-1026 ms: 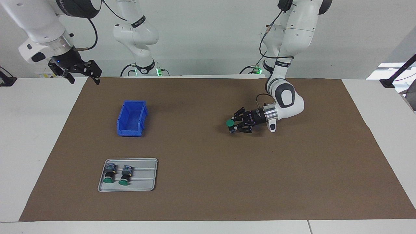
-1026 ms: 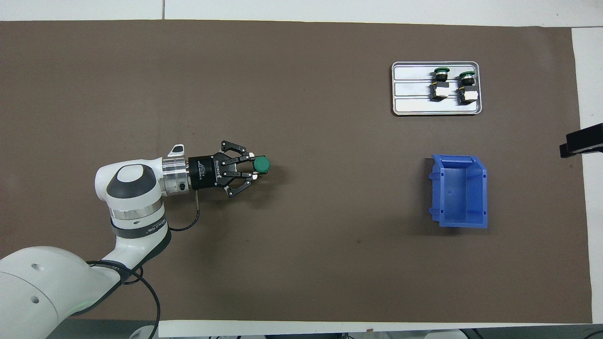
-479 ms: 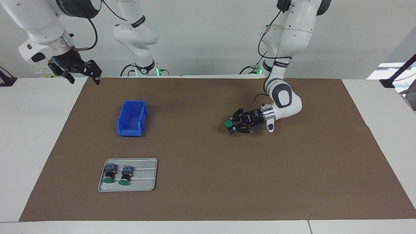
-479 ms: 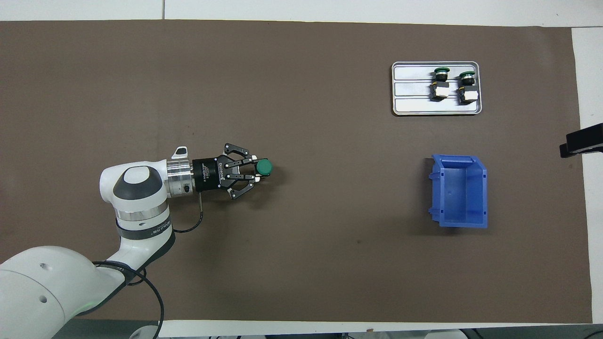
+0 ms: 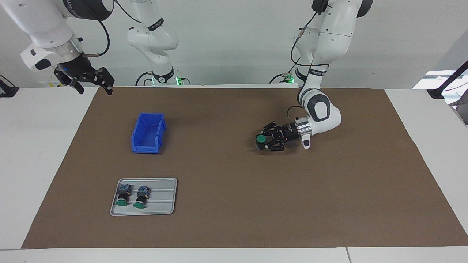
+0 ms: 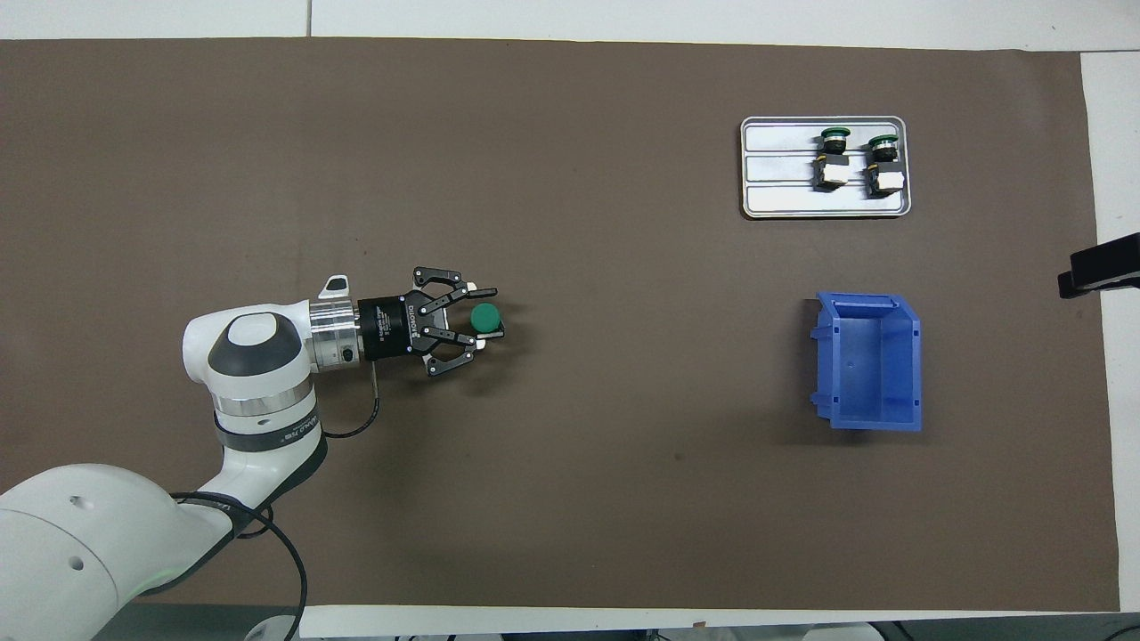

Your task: Place and press button with both arms

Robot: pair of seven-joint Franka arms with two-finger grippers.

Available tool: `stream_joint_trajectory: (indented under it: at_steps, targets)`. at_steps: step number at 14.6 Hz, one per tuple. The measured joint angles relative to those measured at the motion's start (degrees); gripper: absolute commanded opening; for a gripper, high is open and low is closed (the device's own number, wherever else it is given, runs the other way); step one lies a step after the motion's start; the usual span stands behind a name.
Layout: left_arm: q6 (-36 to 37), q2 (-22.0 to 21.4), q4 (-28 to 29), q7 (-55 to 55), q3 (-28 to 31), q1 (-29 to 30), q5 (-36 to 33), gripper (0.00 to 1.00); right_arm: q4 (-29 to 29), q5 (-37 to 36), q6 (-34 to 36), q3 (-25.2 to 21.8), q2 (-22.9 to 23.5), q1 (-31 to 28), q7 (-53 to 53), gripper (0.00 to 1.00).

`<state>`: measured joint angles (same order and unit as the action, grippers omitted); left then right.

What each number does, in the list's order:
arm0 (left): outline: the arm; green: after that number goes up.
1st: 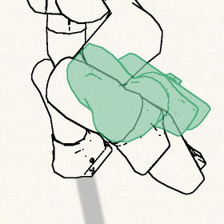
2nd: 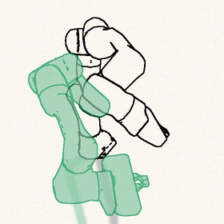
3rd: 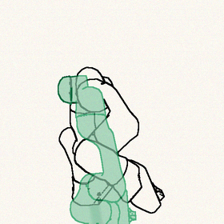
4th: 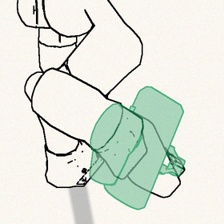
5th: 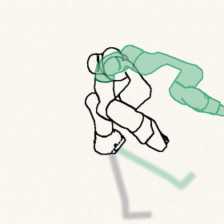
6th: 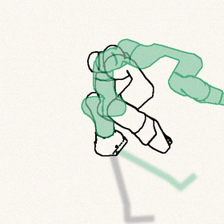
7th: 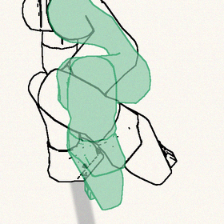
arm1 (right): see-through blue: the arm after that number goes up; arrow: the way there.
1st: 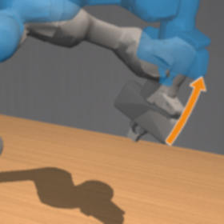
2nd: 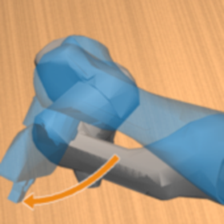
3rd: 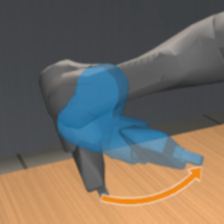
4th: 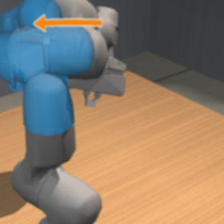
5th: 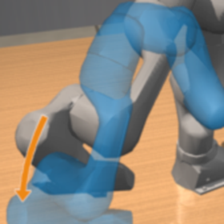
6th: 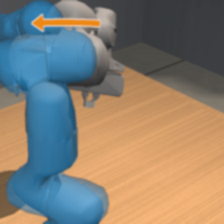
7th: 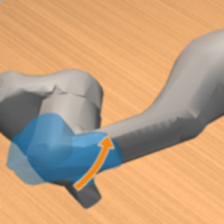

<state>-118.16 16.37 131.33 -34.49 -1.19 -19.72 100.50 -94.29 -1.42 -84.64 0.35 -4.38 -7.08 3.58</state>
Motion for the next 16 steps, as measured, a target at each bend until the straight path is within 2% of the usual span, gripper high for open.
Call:
stream_joint_trajectory:
  at_steps: [12,14,16]
  targets:
    - [-0.3,-3.1,1.0,0.1,0.2,0.6,-0.1,1.0,0.0,0.0,0.0,0.0,0.0,0.0,0.0,0.99]
    - [-0.3,-4.9,1.0,-1.3,0.2,1.2,-0.8,1.0,0.0,0.0,0.0,0.0,0.0,0.0,0.0,0.99]
    - [-1.1,-7.5,1.0,-4.5,0.3,1.8,-4.3,1.0,0.0,0.0,0.0,0.0,0.0,0.0,0.0,0.99]
